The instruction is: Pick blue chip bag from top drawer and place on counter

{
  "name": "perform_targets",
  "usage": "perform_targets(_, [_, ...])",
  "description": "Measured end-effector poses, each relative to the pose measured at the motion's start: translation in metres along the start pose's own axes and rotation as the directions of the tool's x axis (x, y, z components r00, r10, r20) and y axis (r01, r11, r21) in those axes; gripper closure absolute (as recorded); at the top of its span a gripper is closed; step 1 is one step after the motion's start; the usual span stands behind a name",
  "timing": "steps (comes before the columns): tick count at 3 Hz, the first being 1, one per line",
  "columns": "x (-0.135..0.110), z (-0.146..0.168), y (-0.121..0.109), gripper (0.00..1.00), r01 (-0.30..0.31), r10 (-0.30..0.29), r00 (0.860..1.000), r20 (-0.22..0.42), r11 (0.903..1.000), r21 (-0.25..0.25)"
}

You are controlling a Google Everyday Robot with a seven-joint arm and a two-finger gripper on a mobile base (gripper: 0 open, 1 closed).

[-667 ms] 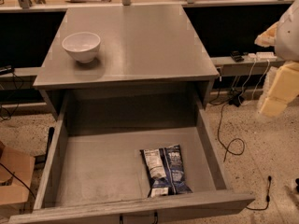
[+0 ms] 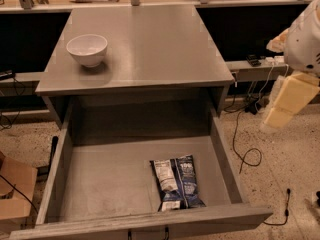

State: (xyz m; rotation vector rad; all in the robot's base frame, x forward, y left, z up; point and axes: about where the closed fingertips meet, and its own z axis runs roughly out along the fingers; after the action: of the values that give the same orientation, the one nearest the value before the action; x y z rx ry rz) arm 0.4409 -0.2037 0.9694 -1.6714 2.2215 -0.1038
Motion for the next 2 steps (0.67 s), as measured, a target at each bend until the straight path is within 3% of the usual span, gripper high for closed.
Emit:
perform_targets(1, [-0.014,0.018,0.007,0.00,-0.035,0.034,0.998,0.044,0.9994,0.008])
perform_targets(2, [-0.045,0.074,0.031,0.00,-0.118,0.124,0.982,0.141,0.9917,-0.051])
